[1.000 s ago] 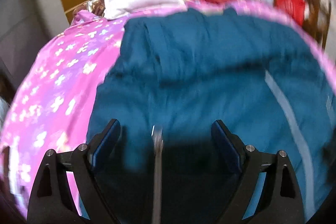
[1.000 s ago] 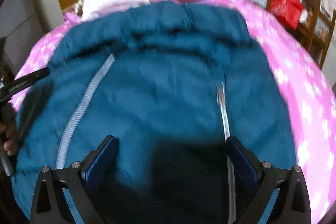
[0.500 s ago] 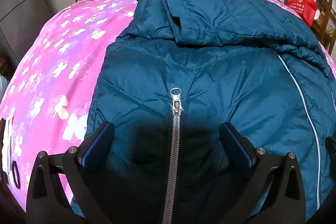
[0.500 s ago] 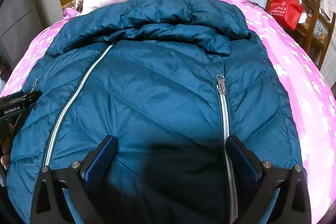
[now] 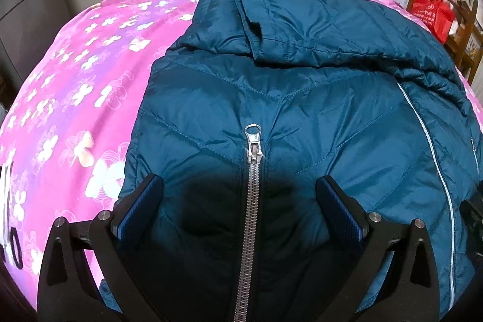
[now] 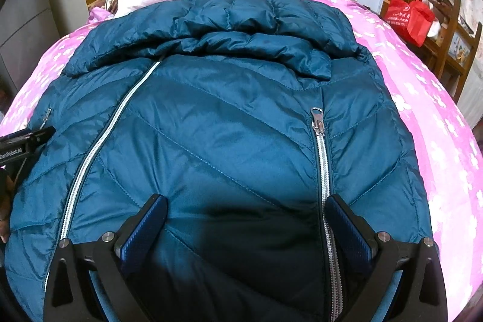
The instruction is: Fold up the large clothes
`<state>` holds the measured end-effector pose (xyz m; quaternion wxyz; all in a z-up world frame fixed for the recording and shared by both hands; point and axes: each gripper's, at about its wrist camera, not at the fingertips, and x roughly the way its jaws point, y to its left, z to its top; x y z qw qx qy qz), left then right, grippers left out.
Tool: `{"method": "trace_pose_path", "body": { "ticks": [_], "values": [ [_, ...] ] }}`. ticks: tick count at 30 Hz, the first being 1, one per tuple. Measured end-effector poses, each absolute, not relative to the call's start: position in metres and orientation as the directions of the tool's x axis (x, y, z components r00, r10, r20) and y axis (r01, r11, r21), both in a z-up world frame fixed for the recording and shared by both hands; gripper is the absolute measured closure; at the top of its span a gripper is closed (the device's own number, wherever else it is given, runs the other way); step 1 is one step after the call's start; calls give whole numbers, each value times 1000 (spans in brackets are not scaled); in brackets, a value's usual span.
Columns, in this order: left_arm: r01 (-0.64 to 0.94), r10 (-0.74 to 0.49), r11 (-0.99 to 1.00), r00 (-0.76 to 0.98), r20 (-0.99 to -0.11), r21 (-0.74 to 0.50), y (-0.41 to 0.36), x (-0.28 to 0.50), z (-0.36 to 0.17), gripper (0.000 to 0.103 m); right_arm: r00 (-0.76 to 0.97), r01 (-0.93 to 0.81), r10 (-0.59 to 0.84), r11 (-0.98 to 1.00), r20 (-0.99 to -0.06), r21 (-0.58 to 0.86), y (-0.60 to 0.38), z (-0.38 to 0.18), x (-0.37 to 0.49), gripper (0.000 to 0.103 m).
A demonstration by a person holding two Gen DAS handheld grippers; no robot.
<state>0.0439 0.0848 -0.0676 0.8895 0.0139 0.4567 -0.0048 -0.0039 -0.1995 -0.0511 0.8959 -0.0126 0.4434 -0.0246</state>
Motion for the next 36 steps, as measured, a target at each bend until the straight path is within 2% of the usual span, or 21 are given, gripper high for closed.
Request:
{"method": "trace_pose_path", "body": {
  "ticks": [23,28,33,36],
  "values": [
    [21,-2,1000,578,-816,13,86,46,-69,0,600,26,-39,999,-799,-29,-200,-53,-1,0],
    [51,-8,998,536,-844,23,90,47,-64,1,598,17,-18,1000,-802,-10,-204,-50,-1,0],
    [39,-55,998,603,-796,-40,136,14,-27,1,679,39,-16,999,-734,14,-225,-24,-34,1],
    [54,-22,998,601,-799,13,173,-10,-23,1,720,59,-27,998,-694,22,-250,-10,-68,1]
  ]
}}
